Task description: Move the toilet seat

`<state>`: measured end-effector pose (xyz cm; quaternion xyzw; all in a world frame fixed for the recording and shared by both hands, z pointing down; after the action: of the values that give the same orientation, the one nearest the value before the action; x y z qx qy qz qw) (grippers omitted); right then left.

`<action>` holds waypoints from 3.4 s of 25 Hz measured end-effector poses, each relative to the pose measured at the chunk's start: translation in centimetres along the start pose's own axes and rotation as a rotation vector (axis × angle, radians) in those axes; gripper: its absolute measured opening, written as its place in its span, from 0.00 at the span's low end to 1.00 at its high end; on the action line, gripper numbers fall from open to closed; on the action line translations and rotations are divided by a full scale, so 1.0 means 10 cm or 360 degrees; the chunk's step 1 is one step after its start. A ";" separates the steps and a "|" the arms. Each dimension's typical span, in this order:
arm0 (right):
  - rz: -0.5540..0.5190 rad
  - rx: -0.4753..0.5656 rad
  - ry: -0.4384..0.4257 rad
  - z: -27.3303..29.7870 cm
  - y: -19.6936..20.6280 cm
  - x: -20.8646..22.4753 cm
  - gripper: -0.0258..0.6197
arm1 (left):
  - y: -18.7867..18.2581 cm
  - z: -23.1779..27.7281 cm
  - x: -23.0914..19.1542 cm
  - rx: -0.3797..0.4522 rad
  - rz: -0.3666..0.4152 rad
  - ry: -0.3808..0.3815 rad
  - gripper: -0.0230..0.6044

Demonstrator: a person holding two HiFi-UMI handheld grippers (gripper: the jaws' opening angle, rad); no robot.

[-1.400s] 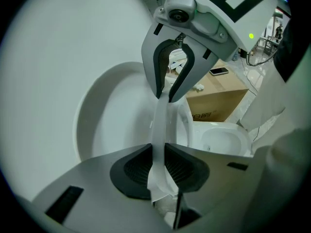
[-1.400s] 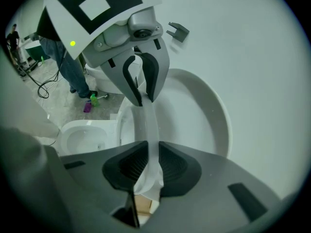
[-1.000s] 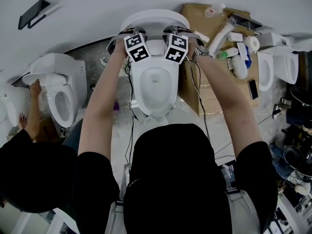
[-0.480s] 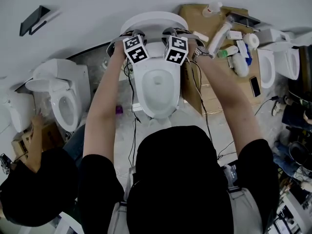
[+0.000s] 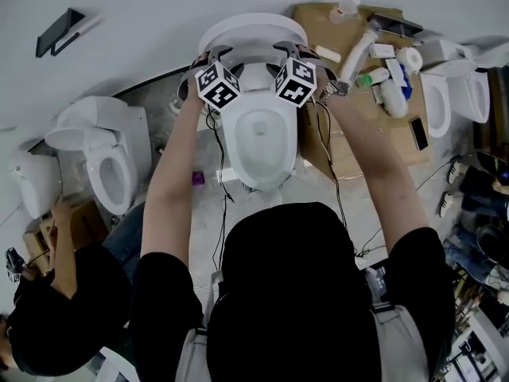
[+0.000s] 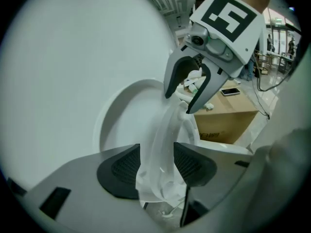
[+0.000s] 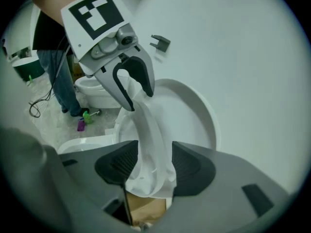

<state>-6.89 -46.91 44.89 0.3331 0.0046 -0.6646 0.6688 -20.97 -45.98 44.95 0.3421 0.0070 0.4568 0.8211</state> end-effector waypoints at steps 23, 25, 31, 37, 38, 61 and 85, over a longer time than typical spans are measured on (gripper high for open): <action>0.0735 0.0382 0.0323 -1.01 -0.28 -0.94 0.06 | 0.49 -1.25 0.75 0.0600 -0.0699 -0.0119 0.05; 0.0833 0.0433 0.0336 -1.10 -0.29 -1.07 0.06 | 0.52 -1.39 0.85 0.0636 -0.0715 -0.0115 0.05; 0.0998 0.0547 0.0442 -1.51 -0.32 -1.39 0.06 | 0.59 -1.80 1.15 0.0749 -0.0740 -0.0110 0.05; 0.1125 0.0637 0.0529 -1.94 -0.39 -1.74 0.06 | 0.61 -2.28 1.36 0.0920 -0.0830 -0.0078 0.05; 0.1140 0.0653 0.0539 -2.01 -0.40 -1.79 0.06 | 0.60 -2.37 1.40 0.0950 -0.0828 -0.0077 0.05; 0.1298 0.0992 0.0653 -3.59 -0.14 -2.61 0.06 | 0.41 -3.53 2.50 0.1239 -0.1021 -0.0195 0.05; 0.1323 0.1108 0.0450 -4.55 0.51 -3.58 0.06 | 0.03 -4.01 4.23 0.1208 -0.1150 -0.0252 0.05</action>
<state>13.38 4.87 27.83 0.5939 -0.2571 -0.2560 0.7180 -9.58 8.32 27.10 0.6245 0.2273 0.0830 0.7426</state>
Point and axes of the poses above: the fingertips, and each gripper's own axes: z forward along the fingers, x to its right, y out of its underside, the point moved 9 cm from there along -z, backward along the fingers, and after that the axes turned 7 degrees about -z, right-handed, at the moved point
